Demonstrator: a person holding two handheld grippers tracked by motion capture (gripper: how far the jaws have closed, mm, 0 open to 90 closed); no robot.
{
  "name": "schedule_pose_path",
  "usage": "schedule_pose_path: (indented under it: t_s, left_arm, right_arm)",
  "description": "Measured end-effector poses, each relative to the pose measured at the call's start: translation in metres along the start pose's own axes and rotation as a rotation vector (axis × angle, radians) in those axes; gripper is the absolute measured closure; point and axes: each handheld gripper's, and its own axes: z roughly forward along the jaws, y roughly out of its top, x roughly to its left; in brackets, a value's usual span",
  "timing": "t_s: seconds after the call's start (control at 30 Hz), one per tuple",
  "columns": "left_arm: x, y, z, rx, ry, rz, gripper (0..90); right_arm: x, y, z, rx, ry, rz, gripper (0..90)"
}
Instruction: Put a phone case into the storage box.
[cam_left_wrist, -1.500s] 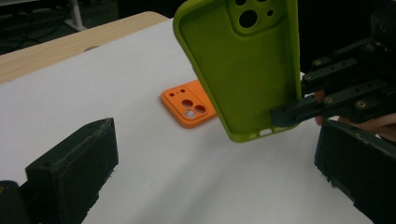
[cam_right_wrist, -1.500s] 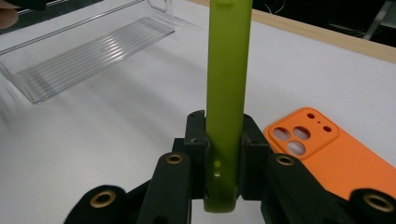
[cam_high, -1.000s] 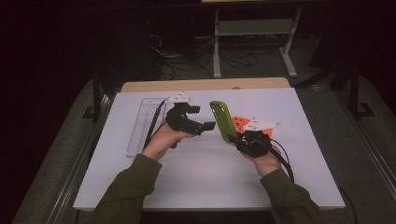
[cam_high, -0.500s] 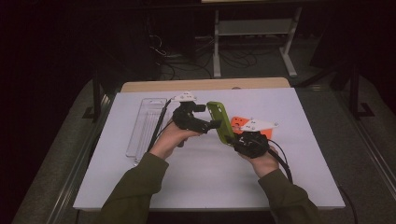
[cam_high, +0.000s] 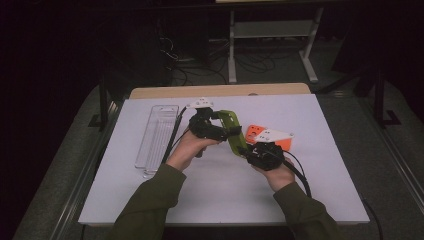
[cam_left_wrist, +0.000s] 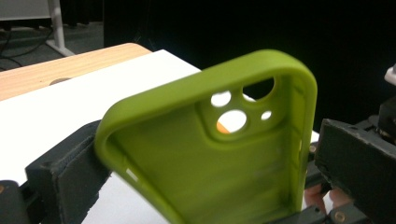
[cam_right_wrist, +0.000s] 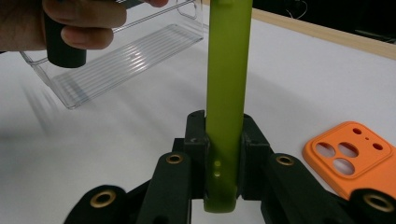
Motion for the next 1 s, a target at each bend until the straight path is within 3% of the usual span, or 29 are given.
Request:
schedule_pose_path:
  t_s: [0.5,0.57,0.67,0.8,1.0]
  left_arm:
    - [-0.0027,0.0001,0.0019,-0.018,0.013,-0.023,0.0]
    - [-0.0024,0.0006,0.0013,-0.019,0.027,-0.013,3.5]
    - [-0.002,0.0005,0.001,-0.021,0.031,-0.035,6.6]
    - [-0.0011,0.001,0.0002,-0.024,0.034,-0.035,11.0]
    - [-0.0012,0.0008,0.0001,-0.021,0.036,-0.038,11.6]
  right_arm:
    - [0.0047,-0.0031,0.0066,0.023,-0.009,-0.012,76.1]
    - [0.0042,-0.0033,0.007,0.025,-0.014,-0.023,76.1]
    - [0.0052,-0.0035,0.0071,0.035,-0.013,-0.009,76.1]
    - [0.0047,-0.0039,0.0076,0.037,-0.02,-0.021,76.1]
    - [0.0048,-0.0044,0.008,0.04,-0.024,-0.018,76.1]
